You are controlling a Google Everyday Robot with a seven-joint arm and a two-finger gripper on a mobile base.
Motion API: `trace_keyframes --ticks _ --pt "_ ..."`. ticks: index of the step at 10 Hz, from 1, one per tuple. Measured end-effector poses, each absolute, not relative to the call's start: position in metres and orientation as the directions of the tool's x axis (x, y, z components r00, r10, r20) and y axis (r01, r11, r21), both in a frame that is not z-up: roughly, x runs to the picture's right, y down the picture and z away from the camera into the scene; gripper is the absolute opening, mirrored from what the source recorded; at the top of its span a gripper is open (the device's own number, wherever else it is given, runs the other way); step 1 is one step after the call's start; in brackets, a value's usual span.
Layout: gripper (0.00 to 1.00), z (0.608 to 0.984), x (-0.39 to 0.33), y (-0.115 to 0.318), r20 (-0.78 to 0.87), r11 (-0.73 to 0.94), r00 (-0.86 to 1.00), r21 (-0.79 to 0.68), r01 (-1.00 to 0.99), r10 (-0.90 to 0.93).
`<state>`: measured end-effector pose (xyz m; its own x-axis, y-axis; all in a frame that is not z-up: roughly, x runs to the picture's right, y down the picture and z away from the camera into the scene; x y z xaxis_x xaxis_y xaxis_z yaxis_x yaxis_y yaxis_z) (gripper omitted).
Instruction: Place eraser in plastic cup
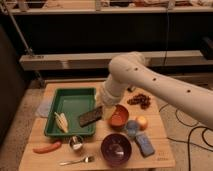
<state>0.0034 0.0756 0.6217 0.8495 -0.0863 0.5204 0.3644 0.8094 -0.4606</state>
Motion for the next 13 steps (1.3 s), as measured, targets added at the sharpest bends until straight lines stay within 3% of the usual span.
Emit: trace_keyframes --ticks 9,13 --pt "0.0 0.627 0.015 0.075 0.481 0.809 0.874 -0.487 0.328 -0.065" --pt "0.0 0.63 0.094 0.081 0.375 0.818 0.926 -0.543 0.189 0.035"
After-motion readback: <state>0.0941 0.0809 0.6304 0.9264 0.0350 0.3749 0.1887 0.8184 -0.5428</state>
